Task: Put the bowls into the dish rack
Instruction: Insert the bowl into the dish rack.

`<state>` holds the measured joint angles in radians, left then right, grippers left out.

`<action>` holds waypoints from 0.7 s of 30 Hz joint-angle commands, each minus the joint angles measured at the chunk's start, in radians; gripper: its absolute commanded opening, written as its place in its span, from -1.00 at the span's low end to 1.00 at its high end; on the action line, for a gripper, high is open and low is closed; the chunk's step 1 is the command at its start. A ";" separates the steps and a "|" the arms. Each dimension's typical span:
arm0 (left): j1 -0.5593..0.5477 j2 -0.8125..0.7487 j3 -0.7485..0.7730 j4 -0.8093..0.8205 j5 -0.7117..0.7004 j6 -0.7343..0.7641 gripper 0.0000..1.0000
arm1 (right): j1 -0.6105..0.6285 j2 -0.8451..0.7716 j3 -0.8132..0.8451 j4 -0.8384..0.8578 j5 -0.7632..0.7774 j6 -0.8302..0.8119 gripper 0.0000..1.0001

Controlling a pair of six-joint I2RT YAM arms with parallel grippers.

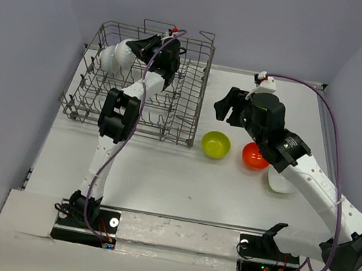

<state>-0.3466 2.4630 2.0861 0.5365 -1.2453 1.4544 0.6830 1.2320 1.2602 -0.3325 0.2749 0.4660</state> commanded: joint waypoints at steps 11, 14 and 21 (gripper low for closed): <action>-0.031 -0.202 0.081 -0.337 0.098 -0.412 -1.00 | 0.012 -0.045 -0.012 0.010 0.006 0.008 0.43; -0.031 -0.223 0.103 -0.436 0.132 -0.495 -1.00 | 0.012 -0.048 -0.013 0.010 0.003 0.010 0.43; -0.031 -0.248 0.193 -0.639 0.265 -0.699 -1.00 | 0.012 -0.058 -0.019 0.009 0.003 0.013 0.44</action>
<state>-0.3801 2.3531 2.1979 0.0166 -1.0451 0.9058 0.6830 1.2087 1.2461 -0.3370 0.2760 0.4717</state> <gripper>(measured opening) 0.145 0.720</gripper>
